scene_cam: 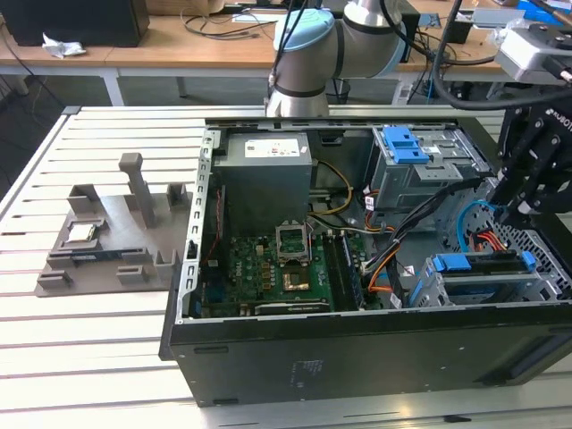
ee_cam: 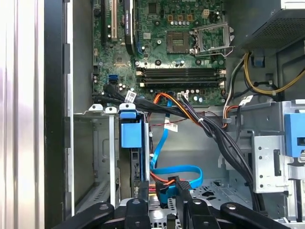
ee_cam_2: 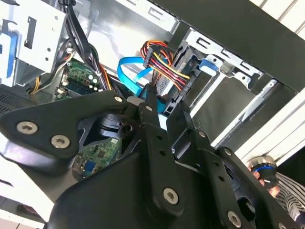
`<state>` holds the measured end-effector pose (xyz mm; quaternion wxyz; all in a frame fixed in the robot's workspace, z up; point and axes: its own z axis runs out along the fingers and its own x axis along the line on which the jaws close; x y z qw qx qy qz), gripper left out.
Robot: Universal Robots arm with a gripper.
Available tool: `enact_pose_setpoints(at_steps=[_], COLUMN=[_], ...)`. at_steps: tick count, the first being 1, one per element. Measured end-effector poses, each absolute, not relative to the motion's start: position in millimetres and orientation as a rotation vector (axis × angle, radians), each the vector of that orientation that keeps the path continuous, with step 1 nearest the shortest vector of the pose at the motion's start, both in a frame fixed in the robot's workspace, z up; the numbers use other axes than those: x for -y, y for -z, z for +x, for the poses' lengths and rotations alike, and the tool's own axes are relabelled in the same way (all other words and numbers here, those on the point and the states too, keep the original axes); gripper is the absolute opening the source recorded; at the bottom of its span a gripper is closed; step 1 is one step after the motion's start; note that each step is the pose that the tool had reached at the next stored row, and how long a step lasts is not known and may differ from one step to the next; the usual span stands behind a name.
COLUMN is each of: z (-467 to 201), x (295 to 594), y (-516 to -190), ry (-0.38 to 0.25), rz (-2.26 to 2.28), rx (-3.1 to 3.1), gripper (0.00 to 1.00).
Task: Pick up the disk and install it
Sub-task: 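Insert the second disk wire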
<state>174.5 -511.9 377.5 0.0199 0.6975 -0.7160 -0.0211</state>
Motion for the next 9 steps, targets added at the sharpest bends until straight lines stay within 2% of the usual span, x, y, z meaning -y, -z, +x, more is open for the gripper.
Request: enact_pose_setpoints(at_steps=[6, 9], z=[174.5, 174.5], x=[511.9, 512.0], y=[-376.9, -376.8], ry=[0.065, 0.065], rz=[2.164, 2.164], rx=[2.221, 2.221], gripper=[0.35, 0.16])
